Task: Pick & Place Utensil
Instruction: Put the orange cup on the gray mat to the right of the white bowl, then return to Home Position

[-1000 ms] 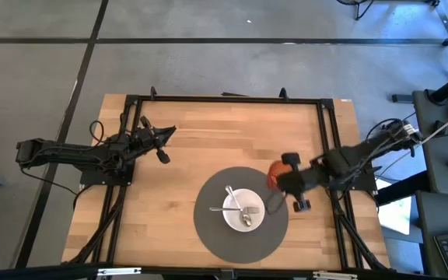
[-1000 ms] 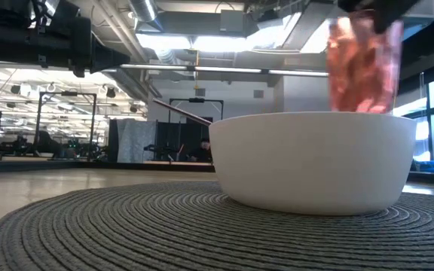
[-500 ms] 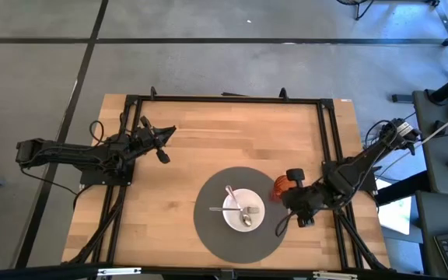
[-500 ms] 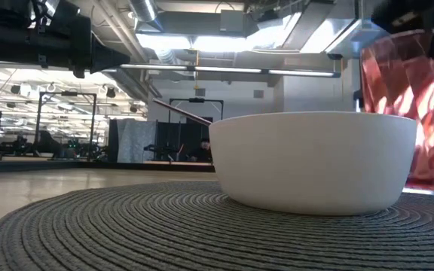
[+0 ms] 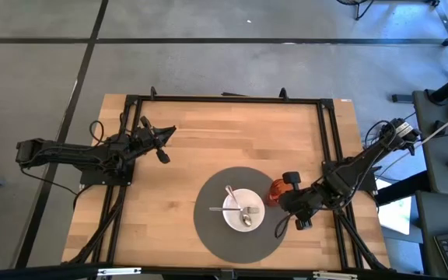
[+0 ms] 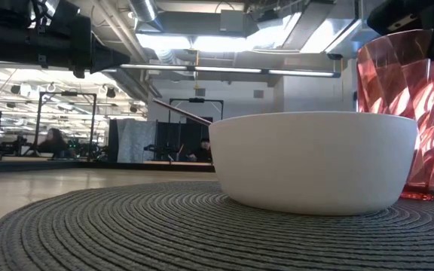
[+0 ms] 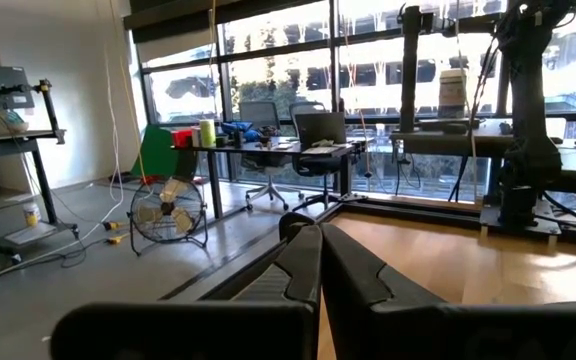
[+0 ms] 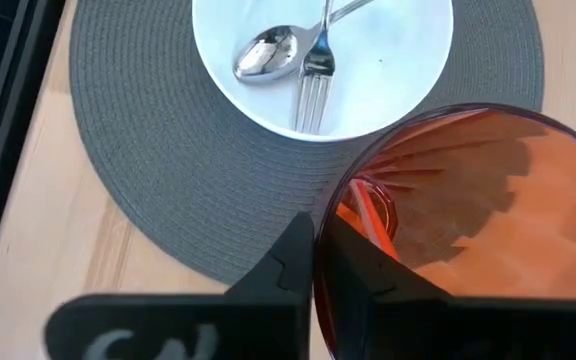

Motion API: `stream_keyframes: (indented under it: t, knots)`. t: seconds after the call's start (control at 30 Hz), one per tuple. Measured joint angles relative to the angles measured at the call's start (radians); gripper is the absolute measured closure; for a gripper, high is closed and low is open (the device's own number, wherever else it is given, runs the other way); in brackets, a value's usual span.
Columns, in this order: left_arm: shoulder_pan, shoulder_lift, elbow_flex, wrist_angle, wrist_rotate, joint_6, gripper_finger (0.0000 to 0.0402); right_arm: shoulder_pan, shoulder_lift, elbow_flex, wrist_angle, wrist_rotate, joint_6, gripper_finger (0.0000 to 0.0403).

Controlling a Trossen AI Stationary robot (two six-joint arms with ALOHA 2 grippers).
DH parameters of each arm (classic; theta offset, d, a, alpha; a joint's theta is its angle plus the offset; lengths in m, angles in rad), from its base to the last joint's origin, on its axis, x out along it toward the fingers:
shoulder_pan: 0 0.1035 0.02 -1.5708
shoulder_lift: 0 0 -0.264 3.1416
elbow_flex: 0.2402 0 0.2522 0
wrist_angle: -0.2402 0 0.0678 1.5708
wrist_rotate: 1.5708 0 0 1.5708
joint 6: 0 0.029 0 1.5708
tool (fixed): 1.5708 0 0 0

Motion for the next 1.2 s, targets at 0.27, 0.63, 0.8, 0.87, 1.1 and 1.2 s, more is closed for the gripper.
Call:
stream_keyframes:
  t: [0.27, 0.63, 0.8, 0.87, 1.1, 1.2]
  knots:
    - [0.000, 0.000, 0.000, 0.000, 0.000, 0.000, 0.0398, -0.006, 0.002, 0.007, -0.004, -0.045, -0.039, 0.0337]
    - [0.000, 0.000, 0.000, 0.000, 0.000, 0.000, 0.0398, -0.028, 0.002, 0.164, -0.039, -0.050, -0.082, 0.0250]
    - [0.000, 0.000, 0.000, 0.000, 0.000, 0.000, 0.0398, -0.018, -0.018, 0.289, -0.049, -0.068, -0.199, 0.0238]
    - [0.000, 0.000, 0.000, 0.000, 0.000, 0.000, 0.0398, -0.004, -0.052, 0.333, -0.030, -0.013, -0.258, 0.0241]
    - [0.000, 0.000, 0.000, -0.022, -0.001, 0.009, 0.0398, 0.003, -0.263, 0.360, 0.079, 0.010, -0.446, 0.0290]
    - [0.000, 0.000, 0.000, -0.026, -0.002, 0.024, 0.0398, 0.003, -0.372, 0.298, 0.146, 0.081, -0.465, 0.0330]
